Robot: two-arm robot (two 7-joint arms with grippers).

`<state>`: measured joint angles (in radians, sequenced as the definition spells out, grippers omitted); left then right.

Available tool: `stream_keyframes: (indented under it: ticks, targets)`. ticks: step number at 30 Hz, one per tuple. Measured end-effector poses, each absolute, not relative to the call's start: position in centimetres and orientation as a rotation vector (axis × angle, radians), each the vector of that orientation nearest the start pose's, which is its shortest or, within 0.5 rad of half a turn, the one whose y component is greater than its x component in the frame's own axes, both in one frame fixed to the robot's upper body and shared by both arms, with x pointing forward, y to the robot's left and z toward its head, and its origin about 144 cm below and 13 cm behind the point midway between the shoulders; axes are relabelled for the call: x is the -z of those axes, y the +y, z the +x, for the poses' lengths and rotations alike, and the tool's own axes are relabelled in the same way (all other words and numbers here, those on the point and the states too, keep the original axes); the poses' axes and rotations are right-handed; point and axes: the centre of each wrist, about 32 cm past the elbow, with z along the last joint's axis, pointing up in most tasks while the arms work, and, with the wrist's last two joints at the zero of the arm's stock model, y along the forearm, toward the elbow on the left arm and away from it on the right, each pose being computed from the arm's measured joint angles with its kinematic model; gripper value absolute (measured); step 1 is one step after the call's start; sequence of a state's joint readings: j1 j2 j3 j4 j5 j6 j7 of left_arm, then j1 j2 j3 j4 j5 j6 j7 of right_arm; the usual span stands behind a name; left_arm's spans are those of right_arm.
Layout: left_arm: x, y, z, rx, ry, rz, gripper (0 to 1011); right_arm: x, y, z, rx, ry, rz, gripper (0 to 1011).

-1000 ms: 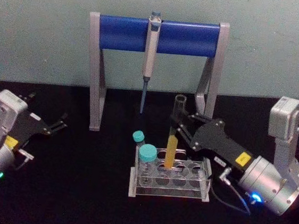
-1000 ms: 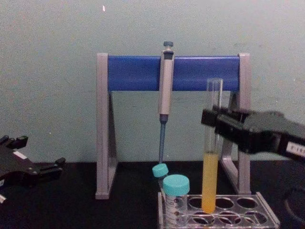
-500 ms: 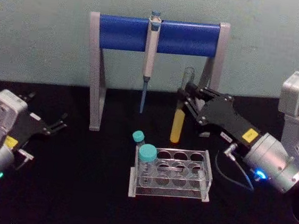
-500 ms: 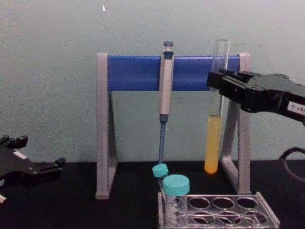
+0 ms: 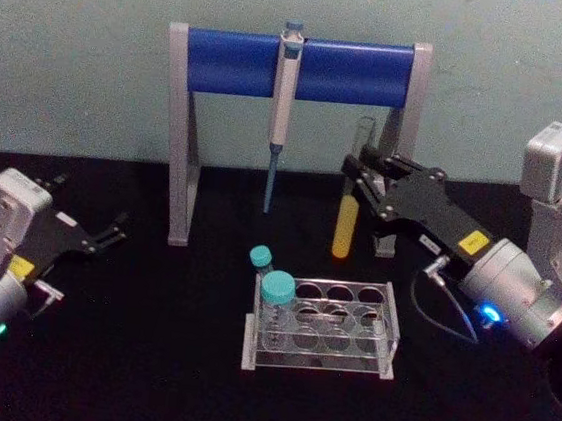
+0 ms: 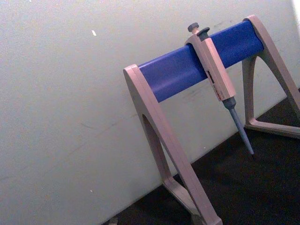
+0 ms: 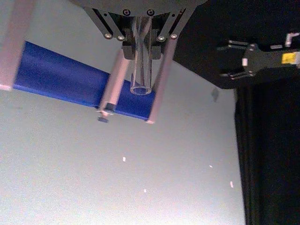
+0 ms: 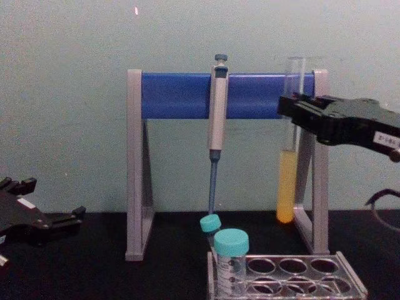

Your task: Pick up the test tube from the test tube rack, shake it, then place it back into the test tube rack.

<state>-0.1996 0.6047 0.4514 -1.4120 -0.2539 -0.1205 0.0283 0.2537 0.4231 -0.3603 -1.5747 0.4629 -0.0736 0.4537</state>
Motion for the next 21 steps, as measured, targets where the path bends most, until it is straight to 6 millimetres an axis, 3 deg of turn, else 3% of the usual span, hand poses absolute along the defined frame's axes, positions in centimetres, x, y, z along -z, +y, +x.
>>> stream_keyframes:
  ticks: [11,21]
  targets:
    - [-114.0,31.0,48.9,-1.248,-0.285,0.305,1001,-121.1,-26.5,48.7,0.820,-0.144,0.071,229]
    - [-114.0,31.0,48.9,-1.248,-0.285,0.305,1001,-120.8,-25.0,47.7,0.710,-0.096,0.082,229]
